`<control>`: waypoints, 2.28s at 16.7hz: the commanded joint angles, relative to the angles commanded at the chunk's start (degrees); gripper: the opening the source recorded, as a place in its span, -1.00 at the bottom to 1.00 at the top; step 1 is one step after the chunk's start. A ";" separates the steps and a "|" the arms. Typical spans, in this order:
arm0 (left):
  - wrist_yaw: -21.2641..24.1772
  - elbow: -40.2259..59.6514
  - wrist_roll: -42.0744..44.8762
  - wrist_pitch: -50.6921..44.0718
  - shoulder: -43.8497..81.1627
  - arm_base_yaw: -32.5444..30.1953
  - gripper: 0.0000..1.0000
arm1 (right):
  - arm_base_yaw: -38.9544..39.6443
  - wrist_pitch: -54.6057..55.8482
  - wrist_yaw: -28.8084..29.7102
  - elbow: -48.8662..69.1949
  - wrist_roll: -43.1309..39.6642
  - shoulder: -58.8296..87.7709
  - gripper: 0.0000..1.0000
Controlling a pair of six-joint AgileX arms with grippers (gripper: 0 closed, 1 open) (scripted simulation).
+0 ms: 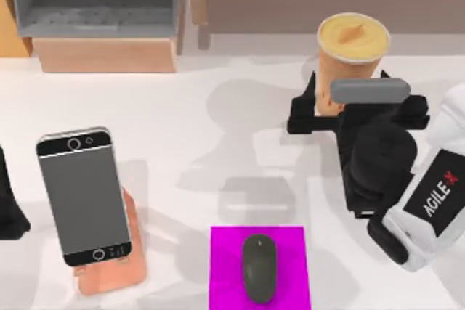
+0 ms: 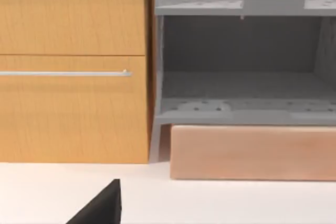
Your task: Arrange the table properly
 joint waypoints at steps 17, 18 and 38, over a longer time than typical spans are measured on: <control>0.00 0.00 0.00 0.00 0.00 0.00 1.00 | -2.94 -3.39 -2.65 7.05 -0.46 2.78 1.00; 0.00 0.00 0.00 0.00 0.00 0.00 1.00 | -2.94 -3.39 -2.65 7.05 -0.46 2.78 1.00; 0.00 0.00 0.00 0.00 0.00 0.00 1.00 | -2.94 -3.39 -2.65 7.05 -0.46 2.78 -1.00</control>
